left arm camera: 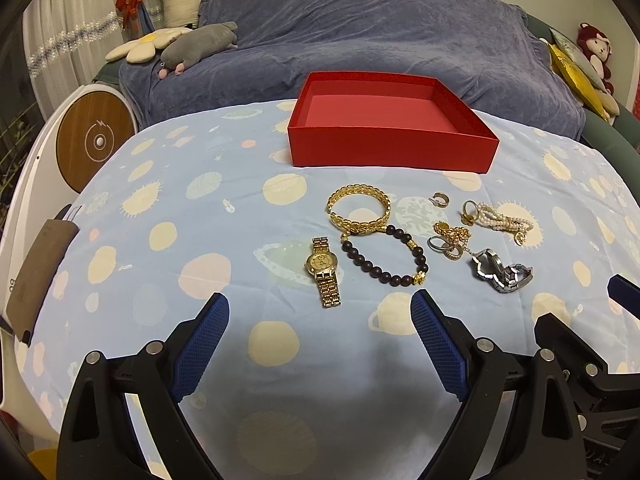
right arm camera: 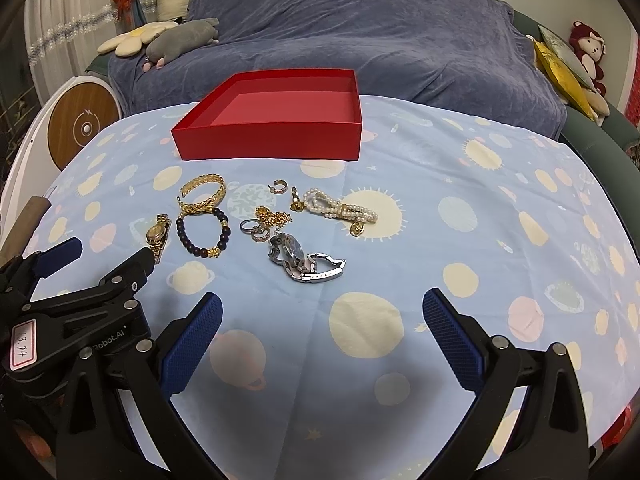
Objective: Organize jewelry
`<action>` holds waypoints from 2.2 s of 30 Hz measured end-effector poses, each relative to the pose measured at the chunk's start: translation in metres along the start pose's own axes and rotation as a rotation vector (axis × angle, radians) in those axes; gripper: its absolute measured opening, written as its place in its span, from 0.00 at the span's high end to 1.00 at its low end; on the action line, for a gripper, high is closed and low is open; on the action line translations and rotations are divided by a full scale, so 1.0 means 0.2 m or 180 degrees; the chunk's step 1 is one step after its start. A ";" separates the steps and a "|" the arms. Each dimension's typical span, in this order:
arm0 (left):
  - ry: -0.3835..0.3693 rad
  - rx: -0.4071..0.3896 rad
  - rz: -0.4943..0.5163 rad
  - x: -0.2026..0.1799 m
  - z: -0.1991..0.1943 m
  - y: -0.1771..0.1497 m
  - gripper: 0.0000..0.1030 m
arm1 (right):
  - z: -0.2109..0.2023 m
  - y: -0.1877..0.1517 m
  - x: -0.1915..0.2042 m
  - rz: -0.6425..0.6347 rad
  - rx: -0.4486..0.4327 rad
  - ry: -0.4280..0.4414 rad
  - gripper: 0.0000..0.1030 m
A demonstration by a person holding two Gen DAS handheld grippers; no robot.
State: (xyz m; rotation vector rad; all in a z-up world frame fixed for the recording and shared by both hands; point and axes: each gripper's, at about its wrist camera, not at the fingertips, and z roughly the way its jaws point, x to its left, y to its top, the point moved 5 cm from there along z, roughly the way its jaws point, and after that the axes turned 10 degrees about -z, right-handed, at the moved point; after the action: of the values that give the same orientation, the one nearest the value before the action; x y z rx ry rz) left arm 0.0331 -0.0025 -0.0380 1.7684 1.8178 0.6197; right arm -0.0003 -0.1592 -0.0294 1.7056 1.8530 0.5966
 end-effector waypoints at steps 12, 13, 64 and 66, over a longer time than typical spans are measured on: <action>-0.0017 -0.0004 0.0035 0.00 0.01 0.01 0.13 | 0.00 0.00 0.00 0.0000 0.0002 0.0000 0.05; -0.0018 -0.0005 0.0035 0.00 0.01 0.01 0.13 | 0.00 0.00 0.00 0.0001 0.0001 0.0003 0.05; -0.0222 0.0265 0.0031 -0.02 0.33 0.20 0.12 | 0.14 0.02 -0.10 0.0189 0.0213 0.0135 0.05; -0.0234 0.0291 0.0030 -0.05 0.37 0.21 0.12 | 0.16 0.02 -0.10 0.0168 0.0229 0.0128 0.05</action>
State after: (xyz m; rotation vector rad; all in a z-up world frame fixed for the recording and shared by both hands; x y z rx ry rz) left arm 0.1135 -0.0130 -0.0663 1.8355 1.8147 0.4757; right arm 0.0240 -0.1793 -0.0495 1.8066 1.8832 0.5960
